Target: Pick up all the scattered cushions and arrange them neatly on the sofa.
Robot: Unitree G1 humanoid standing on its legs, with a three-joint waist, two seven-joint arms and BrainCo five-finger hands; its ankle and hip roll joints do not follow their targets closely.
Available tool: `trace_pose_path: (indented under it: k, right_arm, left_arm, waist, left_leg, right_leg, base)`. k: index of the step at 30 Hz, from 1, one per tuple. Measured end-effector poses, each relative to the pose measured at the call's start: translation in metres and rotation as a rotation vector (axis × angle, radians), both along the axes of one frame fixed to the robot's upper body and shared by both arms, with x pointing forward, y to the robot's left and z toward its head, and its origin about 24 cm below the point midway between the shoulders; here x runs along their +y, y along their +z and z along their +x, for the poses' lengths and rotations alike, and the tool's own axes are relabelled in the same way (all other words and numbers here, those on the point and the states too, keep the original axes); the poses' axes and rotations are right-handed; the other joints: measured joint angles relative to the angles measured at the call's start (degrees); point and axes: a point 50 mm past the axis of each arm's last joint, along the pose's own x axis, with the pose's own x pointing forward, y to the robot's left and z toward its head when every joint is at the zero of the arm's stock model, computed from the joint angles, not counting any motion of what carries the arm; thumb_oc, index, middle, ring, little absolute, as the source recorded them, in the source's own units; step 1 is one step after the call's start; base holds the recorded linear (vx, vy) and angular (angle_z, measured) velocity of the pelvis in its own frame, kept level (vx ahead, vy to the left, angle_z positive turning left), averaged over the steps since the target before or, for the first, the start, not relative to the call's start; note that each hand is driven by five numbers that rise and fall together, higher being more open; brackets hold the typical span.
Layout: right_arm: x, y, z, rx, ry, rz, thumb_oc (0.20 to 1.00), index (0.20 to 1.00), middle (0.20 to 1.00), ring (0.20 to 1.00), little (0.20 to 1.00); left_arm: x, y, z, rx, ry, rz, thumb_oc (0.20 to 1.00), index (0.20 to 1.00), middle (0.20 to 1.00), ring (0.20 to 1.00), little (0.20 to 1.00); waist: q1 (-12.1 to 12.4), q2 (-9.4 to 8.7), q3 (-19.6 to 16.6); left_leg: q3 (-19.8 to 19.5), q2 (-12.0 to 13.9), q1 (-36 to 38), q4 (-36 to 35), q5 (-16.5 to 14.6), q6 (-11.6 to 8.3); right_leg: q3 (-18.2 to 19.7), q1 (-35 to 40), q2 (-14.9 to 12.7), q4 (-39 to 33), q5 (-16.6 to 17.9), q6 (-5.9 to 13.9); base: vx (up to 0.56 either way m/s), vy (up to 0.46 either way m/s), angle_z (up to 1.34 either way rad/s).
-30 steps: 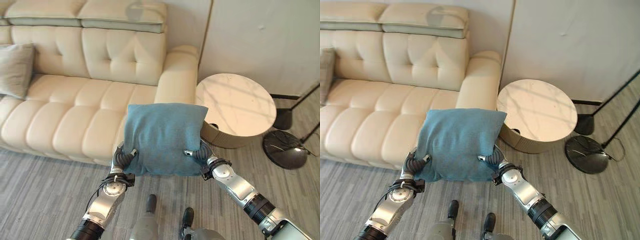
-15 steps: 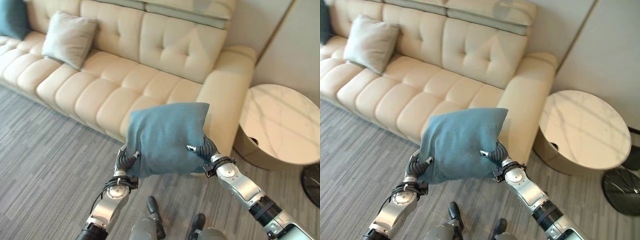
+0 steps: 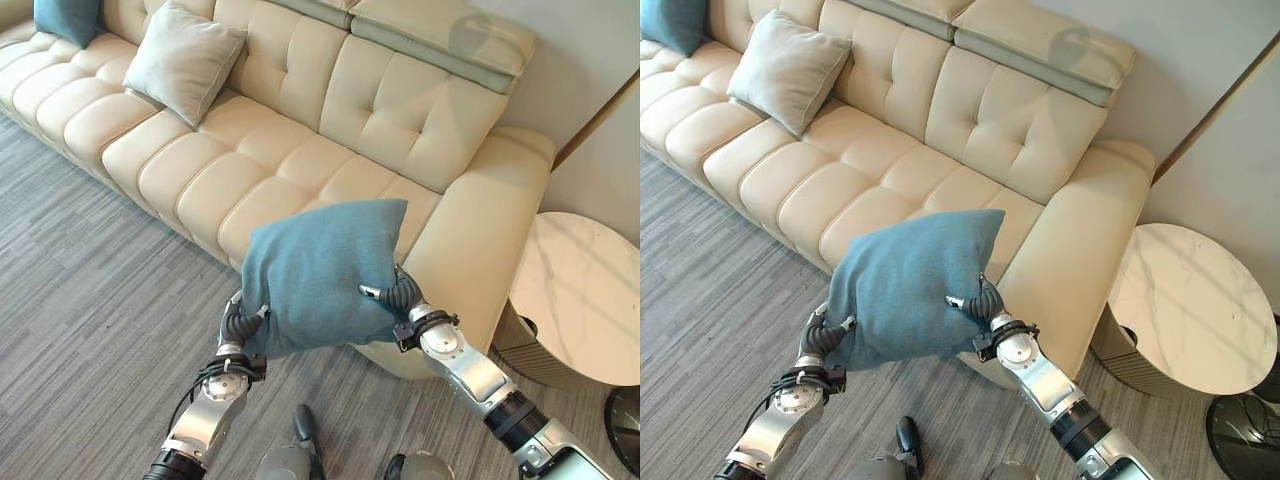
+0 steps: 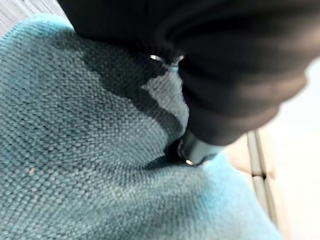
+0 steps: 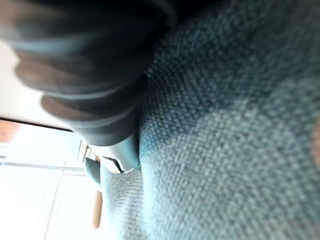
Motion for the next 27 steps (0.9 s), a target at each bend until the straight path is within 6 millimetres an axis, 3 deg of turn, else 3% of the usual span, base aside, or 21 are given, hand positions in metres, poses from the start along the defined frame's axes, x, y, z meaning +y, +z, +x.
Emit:
trace_pose_path:
  k: [2, 4, 6, 7, 8, 10, 11, 12, 13, 14, 15, 16, 17, 18, 19, 21, 24, 25, 26, 27]
  right_arm:
    - [0.001, 0.001, 0.0, -0.005, 0.001, 0.004, 0.2, 0.2, 0.2, 0.2, 0.2]
    - [0.002, 0.004, 0.002, -0.016, 0.001, 0.01, 0.2, 0.2, 0.2, 0.2, 0.2]
    - [0.002, 0.006, 0.003, -0.026, 0.001, 0.018, 0.2, 0.2, 0.2, 0.2, 0.2]
    - [0.002, 0.006, 0.003, -0.028, 0.001, 0.019, 0.2, 0.2, 0.2, 0.2, 0.2]
    - [0.002, 0.006, 0.003, -0.029, 0.0, 0.019, 0.2, 0.2, 0.2, 0.2, 0.2]
    - [0.001, 0.005, 0.003, -0.023, -0.003, 0.015, 0.2, 0.2, 0.2, 0.2, 0.2]
    - [-0.004, 0.002, 0.002, -0.015, -0.003, -0.005, 0.2, 0.2, 0.2, 0.2, 0.2]
    - [-0.006, 0.0, 0.001, -0.009, -0.005, -0.011, 0.2, 0.2, 0.2, 0.2, 0.2]
    - [-0.007, 0.001, 0.001, -0.011, -0.009, -0.012, 0.2, 0.2, 0.2, 0.2, 0.2]
    - [-0.007, 0.0, 0.001, -0.009, -0.007, -0.012, 0.2, 0.2, 0.2, 0.2, 0.2]
    - [-0.008, 0.0, 0.001, -0.008, -0.007, -0.012, 0.2, 0.2, 0.2, 0.2, 0.2]
    - [-0.01, 0.001, 0.002, -0.012, -0.016, -0.009, 0.2, 0.2, 0.2, 0.2, 0.2]
    - [-0.012, 0.003, 0.003, -0.016, -0.02, -0.007, 0.2, 0.2, 0.2, 0.2, 0.2]
    - [-0.012, 0.004, 0.003, -0.021, -0.021, -0.003, 0.2, 0.2, 0.2, 0.2, 0.2]
    - [-0.012, 0.005, 0.003, -0.026, -0.021, 0.001, 0.2, 0.2, 0.2, 0.2, 0.2]
    - [-0.014, 0.006, 0.004, -0.035, -0.024, -0.001, 0.2, 0.2, 0.2, 0.2, 0.2]
    - [-0.016, 0.006, 0.004, -0.036, -0.028, -0.007, 0.2, 0.2, 0.2, 0.2, 0.2]
    - [-0.015, 0.005, 0.004, -0.033, -0.024, -0.01, 0.2, 0.2, 0.2, 0.2, 0.2]
    - [-0.014, 0.006, 0.004, -0.034, -0.023, -0.008, 0.2, 0.2, 0.2, 0.2, 0.2]
    - [-0.014, 0.006, 0.004, -0.035, -0.021, -0.006, 0.2, 0.2, 0.2, 0.2, 0.2]
  left_arm:
    - [0.001, 0.0, 0.0, 0.0, 0.0, 0.005, 0.2, 0.2, 0.2, 0.2, 0.2]
    - [0.001, 0.001, 0.002, -0.006, 0.005, 0.005, 0.2, 0.2, 0.2, 0.2, 0.2]
    - [0.002, 0.002, 0.007, -0.008, 0.016, 0.003, 0.2, 0.2, 0.2, 0.2, 0.2]
    - [0.002, 0.001, 0.007, 0.0, 0.017, 0.004, 0.2, 0.2, 0.2, 0.2, 0.2]
    - [0.001, 0.0, 0.006, 0.006, 0.016, 0.003, 0.2, 0.2, 0.2, 0.2, 0.2]
    - [0.0, -0.002, 0.005, 0.017, 0.019, -0.005, 0.2, 0.2, 0.2, 0.2, 0.2]
    - [-0.003, -0.004, 0.004, 0.021, 0.02, -0.005, 0.2, 0.2, 0.2, 0.2, 0.2]
    - [-0.004, -0.004, 0.003, 0.02, 0.012, 0.008, 0.2, 0.2, 0.2, 0.2, 0.2]
    - [-0.005, -0.005, 0.003, 0.021, 0.011, 0.006, 0.2, 0.2, 0.2, 0.2, 0.2]
    - [-0.005, -0.005, 0.002, 0.024, 0.008, 0.006, 0.2, 0.2, 0.2, 0.2, 0.2]
    - [-0.006, -0.006, 0.002, 0.025, 0.008, 0.002, 0.2, 0.2, 0.2, 0.2, 0.2]
    - [-0.007, -0.006, 0.002, 0.023, 0.007, -0.006, 0.2, 0.2, 0.2, 0.2, 0.2]
    - [-0.01, -0.006, 0.001, 0.025, 0.002, -0.018, 0.2, 0.2, 0.2, 0.2, 0.2]
    - [-0.012, -0.007, 0.001, 0.027, 0.002, -0.025, 0.2, 0.2, 0.2, 0.2, 0.2]
    - [-0.012, -0.006, 0.002, 0.023, 0.003, -0.027, 0.2, 0.2, 0.2, 0.2, 0.2]
    - [-0.013, -0.001, 0.005, 0.004, -0.004, -0.027, 0.2, 0.2, 0.2, 0.2, 0.2]
    - [-0.013, 0.0, 0.005, 0.001, -0.011, -0.029, 0.2, 0.2, 0.2, 0.2, 0.2]
    - [-0.011, -0.001, 0.004, 0.007, -0.011, -0.021, 0.2, 0.2, 0.2, 0.2, 0.2]
    - [-0.01, -0.001, 0.003, 0.008, -0.01, -0.019, 0.2, 0.2, 0.2, 0.2, 0.2]
    - [-0.01, -0.001, 0.003, 0.009, -0.01, -0.016, 0.2, 0.2, 0.2, 0.2, 0.2]
  waist:
    - [0.12, 0.19, 0.4]
    - [0.37, 1.16, 1.14]
    - [0.6, 0.81, 1.48]
    - [1.41, -0.17, 1.52]
    - [1.41, -0.72, 1.55]
    - [1.34, -0.86, 1.62]
    - [1.09, -0.77, 1.52]
    - [0.63, -1.14, 0.47]
    - [0.4, -0.8, -0.01]
    - [-0.01, -1.04, -0.14]
    - [-0.18, -1.33, -0.6]
    - [-0.16, -1.25, -0.63]
    - [0.28, -1.0, -0.85]
    - [0.54, -0.24, -1.27]
    - [0.53, 0.11, -1.54]
    - [-0.62, 0.01, -1.72]
    - [-0.43, -0.76, -1.33]
    - [-0.4, -0.91, -1.28]
    - [-0.16, -1.12, -1.25]
    - [0.03, -1.25, -1.19]
  left_leg:
    - [-0.57, -1.09, 0.59, 0.14, -0.14, 0.09]
    - [-2.04, -1.01, 0.99, 0.25, -0.47, -0.02]
    - [-2.86, -1.41, 1.03, 0.14, -2.11, -2.42]
    - [-2.73, -3.05, 2.67, -0.94, -2.65, -2.77]
    - [-2.61, -4.48, 3.64, -0.97, -2.95, -2.4]
    - [-3.79, -5.91, 5.68, -0.96, -4.52, -2.53]
    - [-5.22, -6.29, 8.65, -0.14, -6.96, -3.31]
    - [-6.2, -5.77, 8.83, 3.33, -9.47, -4.48]
    - [-6.56, -4.99, 9.54, 4.6, -11.17, -5.34]
    - [-6.09, -3.64, 9.22, 9.7, -12.93, -7.72]
    - [-4.85, -2.85, 8.22, 14.06, -13.68, -8.67]
    - [-4.78, -2.21, 6.43, 20.9, -14.02, -9.23]
    - [-6.01, -0.11, 0.29, 36.68, -14.6, -10.95]
    - [-7.46, 1.19, -1.96, 41.48, -15.06, -11.97]
    - [-8.27, 1.76, -3.28, 41.84, -15.45, -12.55]
    - [-9.62, 2.97, -6.8, 39.6, -15.88, -12.64]
    - [-12.81, 2.65, -7.77, 22.09, -14.94, -10.3]
    - [-18.62, 1.97, -7.12, 12.75, -11.95, -10.67]
    - [-23.23, 1.61, -6.88, 7.99, -9.58, -10.98]
    - [-24.7, 2.07, -7.52, 5.88, -7.62, -10.99]
  right_leg:
    - [0.01, -3.51, 2.56, -1.98, -1.65, -1.0]
    - [0.81, -7.16, 7.64, -6.2, -2.36, -1.62]
    - [1.92, -9.42, 13.0, -17.11, -0.14, -0.76]
    - [-1.75, -9.28, 14.0, -26.38, 3.37, -1.9]
    - [-3.47, -8.57, 13.44, -29.87, 5.73, -2.31]
    - [-5.49, -7.03, 12.13, -32.23, 9.04, -3.25]
    - [-5.27, -3.43, 11.73, -32.73, 12.19, -5.29]
    - [-5.01, -2.57, 11.65, -31.46, 15.63, -7.12]
    - [-5.1, -1.51, 12.43, -30.86, 16.3, -8.62]
    - [-5.15, 1.12, 13.3, -31.74, 16.65, -10.77]
    - [-5.32, 2.96, 13.65, -33.11, 17.46, -14.72]
    - [-4.94, 4.65, 14.54, -33.77, 15.24, -13.46]
    - [-4.0, 7.93, 15.4, -35.65, 14.73, -14.22]
    - [-3.7, 9.32, 16.24, -36.13, 15.13, -15.19]
    - [-3.11, 10.29, 16.77, -36.38, 14.59, -15.46]
    - [-1.8, 11.22, 17.03, -36.56, 13.15, -15.91]
    - [2.11, 13.43, 16.63, -36.65, 12.42, -14.77]
    - [5.17, 15.08, 16.58, -36.84, 11.61, -13.43]
    - [7.06, 15.48, 16.66, -36.91, 11.41, -13.11]
    - [7.62, 15.76, 16.72, -36.98, 11.4, -13.1]
  base:
    - [0.1, -0.017, 0.26]
    - [0.16, -0.08, 0.26]
    - [0.29, -0.069, 0.39]
    - [0.34, -0.075, 0.29]
    - [0.3, -0.094, 0.22]
    - [0.4, -0.113, 0.27]
    - [0.54, -0.152, 0.48]
    - [0.28, -0.088, 0.49]
    - [0.49, -0.179, 0.42]
    - [0.26, -0.125, 0.24]
    - [0.33, -0.164, 0.18]
    - [0.19, -0.11, -0.08]
    - [0.13, -0.078, -0.33]
    - [0.14, -0.073, -0.47]
    - [0.12, -0.033, -0.39]
    - [0.14, -0.001, -0.34]
    - [0.18, 0.06, -0.71]
    - [0.15, 0.076, -0.91]
    - [0.13, 0.083, -0.98]
    - [0.08, 0.062, -0.81]
